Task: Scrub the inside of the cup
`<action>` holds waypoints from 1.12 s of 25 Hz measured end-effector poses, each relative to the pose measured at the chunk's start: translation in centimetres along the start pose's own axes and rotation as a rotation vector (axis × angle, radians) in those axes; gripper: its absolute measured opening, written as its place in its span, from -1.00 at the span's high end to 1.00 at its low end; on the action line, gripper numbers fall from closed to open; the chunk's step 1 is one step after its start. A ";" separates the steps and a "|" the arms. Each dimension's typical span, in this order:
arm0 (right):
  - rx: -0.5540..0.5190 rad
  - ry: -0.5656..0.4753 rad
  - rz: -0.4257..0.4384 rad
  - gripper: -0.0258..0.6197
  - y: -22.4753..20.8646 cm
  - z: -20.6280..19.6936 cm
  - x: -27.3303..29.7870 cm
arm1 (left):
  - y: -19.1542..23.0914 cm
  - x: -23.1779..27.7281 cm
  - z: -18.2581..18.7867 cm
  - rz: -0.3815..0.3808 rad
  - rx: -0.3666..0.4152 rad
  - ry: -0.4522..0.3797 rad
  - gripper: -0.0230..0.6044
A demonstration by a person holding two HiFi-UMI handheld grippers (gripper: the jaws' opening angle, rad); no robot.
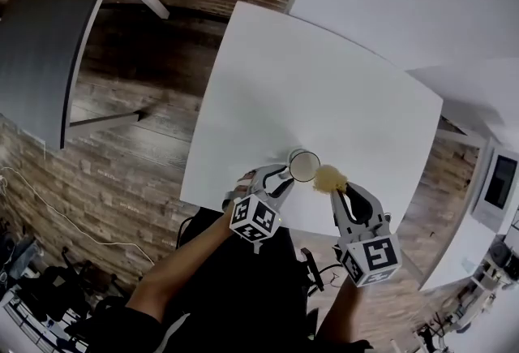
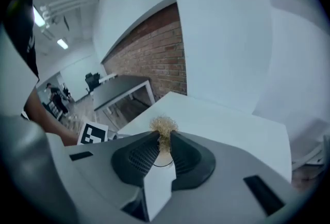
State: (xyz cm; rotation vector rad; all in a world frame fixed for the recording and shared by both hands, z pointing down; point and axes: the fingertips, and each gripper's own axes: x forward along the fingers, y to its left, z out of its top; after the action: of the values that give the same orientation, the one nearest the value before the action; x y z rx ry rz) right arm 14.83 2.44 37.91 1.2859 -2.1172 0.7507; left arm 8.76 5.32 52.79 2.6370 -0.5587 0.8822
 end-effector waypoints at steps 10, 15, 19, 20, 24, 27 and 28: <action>0.321 -0.416 0.024 0.74 -0.4 3.0 -6.2 | 0.2 -4.6 3.7 -0.018 0.013 -0.073 0.45; 0.334 -0.511 -0.016 0.74 1.0 3.8 -8.2 | 0.1 -8.9 7.6 -0.003 0.068 -0.178 0.46; 0.360 -0.565 -0.038 0.74 1.7 3.9 -9.5 | 0.1 -12.4 11.0 0.031 0.075 -0.273 0.63; 0.362 -0.571 -0.048 0.74 1.7 3.9 -9.8 | 0.1 -13.3 11.6 0.045 0.073 -0.295 0.69; 0.358 -0.601 -0.088 0.74 1.8 4.0 -10.8 | 0.5 -16.3 14.7 0.121 0.068 -0.390 0.91; 0.330 -0.621 -0.115 0.74 1.9 4.8 -11.4 | 1.2 -18.2 17.3 0.172 0.024 -0.490 0.92; 0.320 -0.626 -0.121 0.74 2.1 5.1 -11.5 | 1.3 -18.5 17.9 0.179 0.017 -0.510 0.92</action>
State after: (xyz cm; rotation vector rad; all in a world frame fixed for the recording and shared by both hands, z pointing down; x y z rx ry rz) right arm 16.67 6.61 26.01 2.0126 -2.4203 0.7173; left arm 3.60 1.90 27.71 2.8619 -0.9211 0.2421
